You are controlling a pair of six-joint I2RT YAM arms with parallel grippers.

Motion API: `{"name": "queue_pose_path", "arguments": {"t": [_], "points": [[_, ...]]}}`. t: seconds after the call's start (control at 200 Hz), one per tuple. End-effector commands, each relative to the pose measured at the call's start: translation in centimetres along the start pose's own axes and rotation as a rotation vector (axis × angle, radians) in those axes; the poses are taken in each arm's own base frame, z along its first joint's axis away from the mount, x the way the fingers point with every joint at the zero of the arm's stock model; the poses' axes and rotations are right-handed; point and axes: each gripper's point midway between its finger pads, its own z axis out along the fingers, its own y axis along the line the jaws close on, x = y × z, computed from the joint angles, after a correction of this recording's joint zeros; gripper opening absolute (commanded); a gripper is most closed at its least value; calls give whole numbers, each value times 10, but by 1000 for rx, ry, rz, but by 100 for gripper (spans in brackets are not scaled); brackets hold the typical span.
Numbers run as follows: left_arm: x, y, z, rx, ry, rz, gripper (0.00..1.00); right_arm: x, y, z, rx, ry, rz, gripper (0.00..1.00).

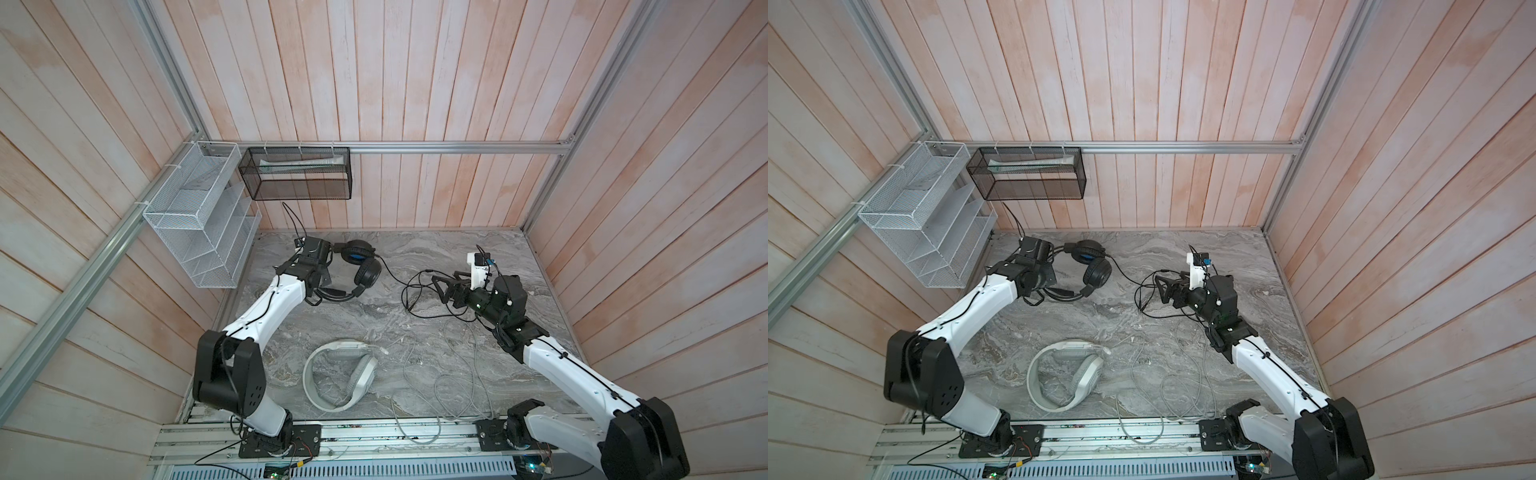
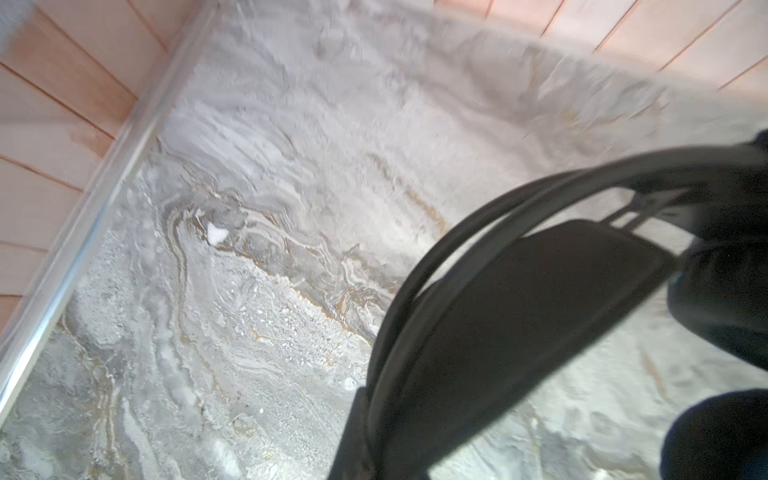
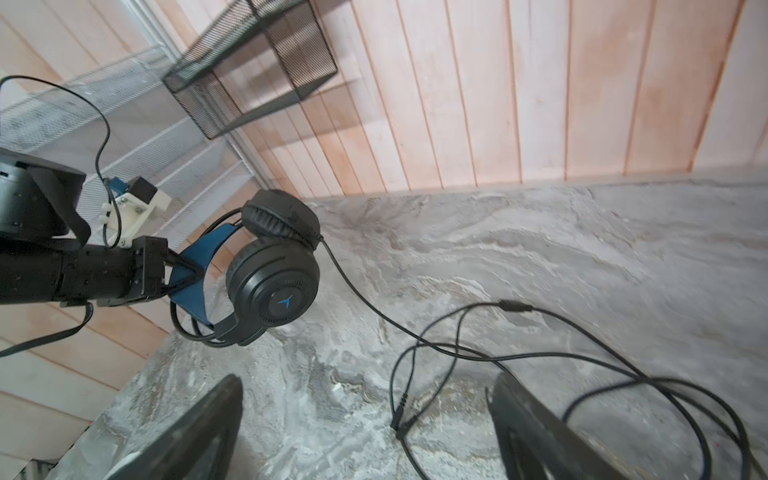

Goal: Wrap the headphones
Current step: 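Lift the black headset with the left gripper while the right gripper reaches for the cable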

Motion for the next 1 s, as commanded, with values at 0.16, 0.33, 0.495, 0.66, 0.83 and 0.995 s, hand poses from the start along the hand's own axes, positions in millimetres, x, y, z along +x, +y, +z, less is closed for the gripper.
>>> {"name": "queue_pose_path", "arguments": {"t": [0.16, 0.33, 0.495, 0.66, 0.83, 0.995], "points": [[-95, -18, -150, 279, -280, 4, 0, -37, 55, -24, -243, -186, -115, 100], [-101, -15, -201, 355, -289, 15, 0, -54, 84, -30, -363, -245, -222, 99], [-114, -9, -252, 408, -338, 12, 0, -36, 111, -9, -494, -165, -271, 97], [-123, -5, -278, 423, -392, 4, 0, 2, 145, 23, -568, -31, -371, 87], [-120, -5, -283, 428, -396, 12, 0, 16, 121, 57, -374, -22, -431, 77], [-118, 3, -286, 391, -413, 15, 0, 24, 93, 80, -249, -6, -455, 68]]}}
